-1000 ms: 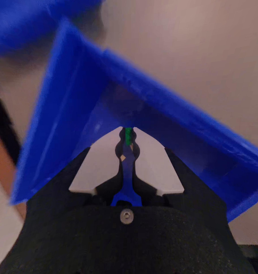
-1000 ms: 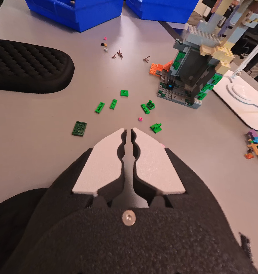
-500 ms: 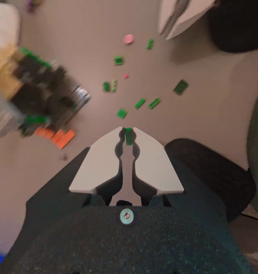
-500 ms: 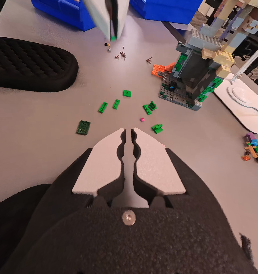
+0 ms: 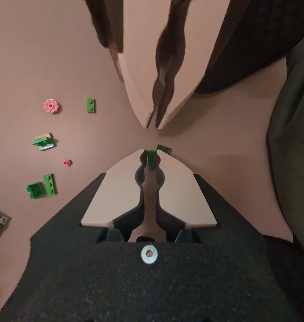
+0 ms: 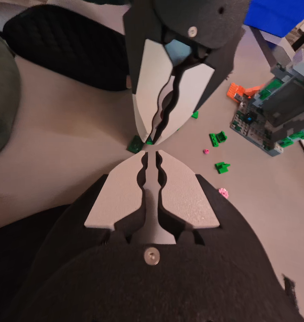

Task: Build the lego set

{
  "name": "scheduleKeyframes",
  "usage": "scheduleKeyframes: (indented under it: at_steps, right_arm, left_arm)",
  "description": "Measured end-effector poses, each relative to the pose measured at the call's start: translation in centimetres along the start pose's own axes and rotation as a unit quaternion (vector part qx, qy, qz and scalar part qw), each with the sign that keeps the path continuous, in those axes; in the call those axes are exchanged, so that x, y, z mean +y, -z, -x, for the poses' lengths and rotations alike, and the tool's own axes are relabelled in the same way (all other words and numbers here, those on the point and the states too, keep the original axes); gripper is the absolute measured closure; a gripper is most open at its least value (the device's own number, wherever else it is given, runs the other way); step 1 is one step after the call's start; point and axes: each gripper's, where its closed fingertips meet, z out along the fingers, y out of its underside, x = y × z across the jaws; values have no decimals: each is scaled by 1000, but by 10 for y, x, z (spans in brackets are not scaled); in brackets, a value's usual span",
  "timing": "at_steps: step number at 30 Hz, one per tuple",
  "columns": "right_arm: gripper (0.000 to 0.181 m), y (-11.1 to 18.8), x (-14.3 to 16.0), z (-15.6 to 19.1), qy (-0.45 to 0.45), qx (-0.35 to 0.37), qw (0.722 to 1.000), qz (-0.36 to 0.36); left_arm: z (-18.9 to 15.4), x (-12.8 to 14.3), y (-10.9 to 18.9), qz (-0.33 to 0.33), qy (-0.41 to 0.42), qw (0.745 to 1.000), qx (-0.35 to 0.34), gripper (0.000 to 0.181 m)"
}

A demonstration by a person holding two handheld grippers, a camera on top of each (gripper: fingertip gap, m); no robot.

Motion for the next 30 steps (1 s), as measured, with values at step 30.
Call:
scheduleKeyframes:
  at_steps: [30]
  right_arm:
    - [178, 10, -48, 13, 121, 51, 986, -99]
  left_arm:
    - [-30, -41, 50, -241, 147, 898, 338, 168]
